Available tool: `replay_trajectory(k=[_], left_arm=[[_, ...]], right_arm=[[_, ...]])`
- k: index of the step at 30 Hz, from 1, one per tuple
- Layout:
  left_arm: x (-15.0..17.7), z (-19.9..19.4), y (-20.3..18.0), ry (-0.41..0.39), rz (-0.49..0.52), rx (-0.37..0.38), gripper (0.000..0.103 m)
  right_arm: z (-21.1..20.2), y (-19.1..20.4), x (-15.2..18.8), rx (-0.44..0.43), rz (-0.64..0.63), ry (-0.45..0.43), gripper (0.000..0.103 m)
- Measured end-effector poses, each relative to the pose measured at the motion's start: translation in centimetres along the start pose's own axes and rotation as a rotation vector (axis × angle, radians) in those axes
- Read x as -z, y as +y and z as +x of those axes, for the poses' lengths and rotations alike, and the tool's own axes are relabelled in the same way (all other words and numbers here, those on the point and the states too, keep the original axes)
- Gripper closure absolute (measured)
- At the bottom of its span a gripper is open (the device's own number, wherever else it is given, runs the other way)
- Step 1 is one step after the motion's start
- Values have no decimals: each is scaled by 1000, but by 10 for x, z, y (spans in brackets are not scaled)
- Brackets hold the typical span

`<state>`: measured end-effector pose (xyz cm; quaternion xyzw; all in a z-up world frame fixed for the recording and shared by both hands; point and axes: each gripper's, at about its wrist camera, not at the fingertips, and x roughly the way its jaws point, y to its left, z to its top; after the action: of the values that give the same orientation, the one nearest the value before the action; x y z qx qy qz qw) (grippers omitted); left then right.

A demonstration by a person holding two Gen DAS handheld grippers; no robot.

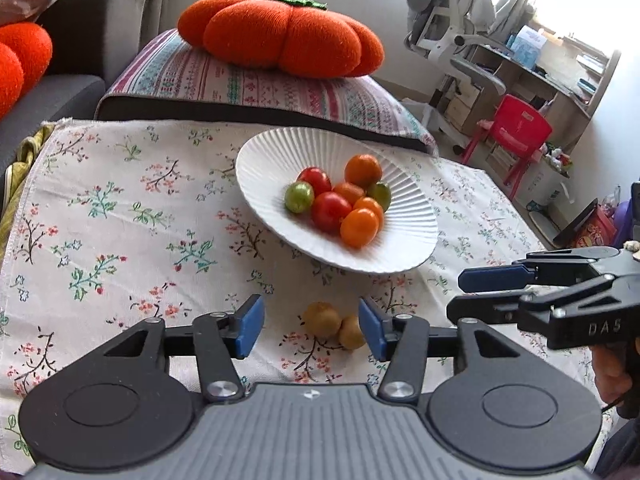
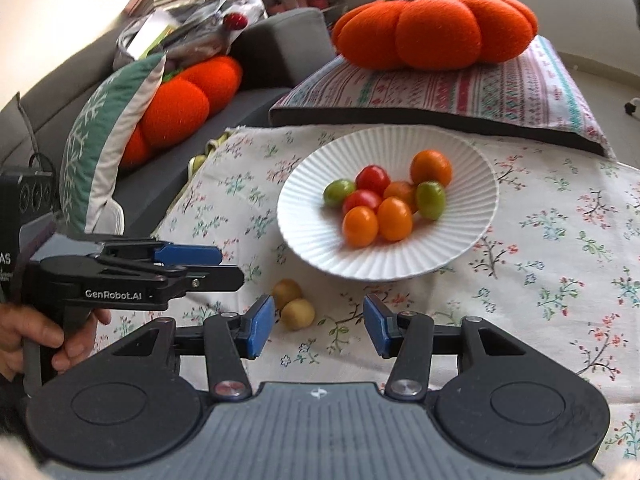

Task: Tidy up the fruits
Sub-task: 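Withdraw both tools from the plate toward the small brown fruits, then grasp a small brown fruit with the left tool while the right tool grasps another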

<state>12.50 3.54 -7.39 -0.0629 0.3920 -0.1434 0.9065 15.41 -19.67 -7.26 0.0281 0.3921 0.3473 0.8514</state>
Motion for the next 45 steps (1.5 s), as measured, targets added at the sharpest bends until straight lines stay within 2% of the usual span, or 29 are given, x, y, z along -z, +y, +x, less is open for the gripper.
replay_trajectory(k=[8, 12, 17, 19, 22, 26, 30, 31, 32, 33, 41, 45], left_arm=[[2, 6, 7, 31, -50, -32, 58], [3, 7, 10, 27, -68, -36, 48], [3, 7, 16, 28, -95, -32, 47], [3, 8, 18, 30, -106, -32, 40], [3, 7, 20, 20, -109, -46, 35], [4, 9, 19, 19, -110, -43, 35], [4, 13, 16, 20, -97, -53, 35], [4, 14, 15, 19, -93, -56, 35], [4, 15, 15, 18, -90, -59, 35], [4, 17, 14, 17, -88, -59, 36], [3, 22, 7, 6, -38, -28, 52], [8, 30, -6, 12, 35, -14, 58]], right_arm=[[21, 16, 9, 8, -60, 42, 57], [33, 25, 13, 14, -100, 51, 57], [46, 31, 14, 16, -126, 54, 57], [50, 30, 15, 18, -135, 56, 57], [56, 31, 16, 34, -149, 54, 57], [60, 28, 14, 44, -143, 32, 58], [67, 29, 17, 46, -160, 38, 64], [68, 31, 18, 47, -173, 38, 68], [68, 33, 19, 46, -187, 38, 76], [68, 34, 20, 47, -196, 41, 78], [57, 23, 10, 102, -131, 91, 78], [43, 9, 5, 136, -65, 102, 78]])
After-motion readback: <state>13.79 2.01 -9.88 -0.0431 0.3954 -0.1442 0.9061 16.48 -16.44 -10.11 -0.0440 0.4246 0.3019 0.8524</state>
